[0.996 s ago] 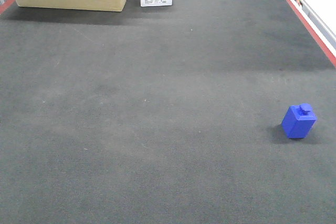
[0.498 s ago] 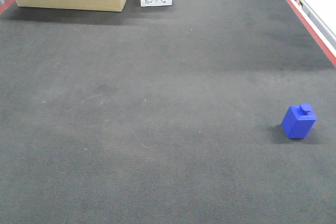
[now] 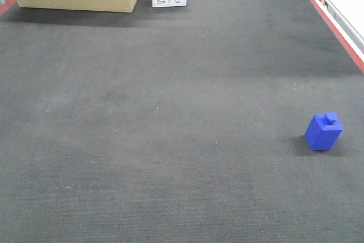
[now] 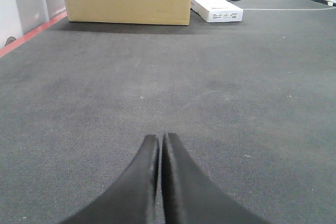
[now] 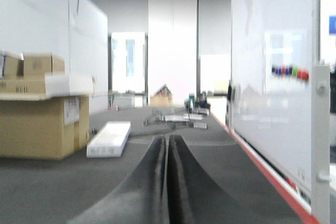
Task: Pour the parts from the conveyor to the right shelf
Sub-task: 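Move the right gripper toward the blue block on the conveyor, then lower the open right gripper over the blue block and close it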
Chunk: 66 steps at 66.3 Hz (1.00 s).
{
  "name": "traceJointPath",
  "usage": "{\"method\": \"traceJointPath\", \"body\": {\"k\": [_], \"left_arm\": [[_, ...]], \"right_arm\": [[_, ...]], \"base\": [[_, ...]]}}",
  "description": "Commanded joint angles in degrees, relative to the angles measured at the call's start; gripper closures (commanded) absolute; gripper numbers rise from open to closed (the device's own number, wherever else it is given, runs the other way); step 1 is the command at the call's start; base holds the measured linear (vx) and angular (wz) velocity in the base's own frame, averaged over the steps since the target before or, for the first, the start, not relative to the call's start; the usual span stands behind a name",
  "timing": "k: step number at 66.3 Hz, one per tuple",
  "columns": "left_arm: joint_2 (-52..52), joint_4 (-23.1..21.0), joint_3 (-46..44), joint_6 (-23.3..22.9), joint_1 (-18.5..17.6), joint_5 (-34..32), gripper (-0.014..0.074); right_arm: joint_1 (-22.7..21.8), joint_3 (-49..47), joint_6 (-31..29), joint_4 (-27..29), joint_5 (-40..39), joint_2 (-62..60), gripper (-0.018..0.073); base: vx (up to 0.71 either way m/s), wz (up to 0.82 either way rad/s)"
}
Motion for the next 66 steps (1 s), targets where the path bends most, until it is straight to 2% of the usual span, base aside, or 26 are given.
{"method": "traceJointPath", "body": {"k": [1,9,17,27,36,39,44,49,53,59,61,66], "left_arm": [[-0.61,-0.45,-1.1,-0.49,-0.31,-4.55,0.0603],[-0.61,-0.45,-1.1,-0.49,-0.31,-4.55,0.0603],[-0.61,-0.45,-1.1,-0.49,-0.31,-4.55,0.0603],[-0.61,-0.45,-1.1,-0.49,-0.31,-4.55,0.0603],[-0.61,-0.45,-1.1,-0.49,-0.31,-4.55,0.0603],[-0.61,-0.45,-1.1,-0.49,-0.31,-4.55,0.0603],[-0.61,-0.45,-1.1,-0.49,-0.31,-4.55,0.0603],[-0.61,-0.45,-1.1,-0.49,-0.31,-4.55,0.0603],[-0.61,-0.45,-1.1,-0.49,-0.31,-4.55,0.0603],[-0.61,-0.45,-1.1,-0.49,-0.31,-4.55,0.0603],[-0.61,-0.45,-1.1,-0.49,-0.31,-4.55,0.0603],[-0.61,-0.45,-1.1,-0.49,-0.31,-4.55,0.0603]], "right_arm": [[-0.1,-5.57,-0.35,-0.53,-5.65,1.34,0.0564],[-0.1,-15.47,-4.33,-2.82,-5.07,7.2,0.0564],[-0.1,-27.62,-7.71,-2.16,-2.68,17.58,0.0564],[-0.17,-43.17,-11.86,2.13,10.09,33.67,0.0564],[-0.27,-54.6,-12.14,5.63,20.36,46.77,0.0521],[-0.27,-58.33,-12.14,7.09,23.47,50.86,0.0479],[-0.27,-61.82,-12.14,9.51,27.33,56.06,0.0358],[-0.27,-63.6,-12.14,11.11,30.23,60.23,0.0195],[-0.27,-63.88,-12.14,12.33,31.49,63.12,0.003],[-0.27,-63.69,-12.14,12.66,31.43,66.21,-0.0145],[-0.27,-63.69,-12.14,12.56,31.65,67.35,-0.0172],[-0.27,-63.89,-12.14,12.35,34.07,69.02,-0.0167]], "base": [[0.0,0.0],[0.0,0.0],[0.0,0.0],[0.0,0.0],[0.0,0.0],[0.0,0.0],[0.0,0.0],[0.0,0.0],[0.0,0.0],[0.0,0.0],[0.0,0.0],[0.0,0.0]]}}
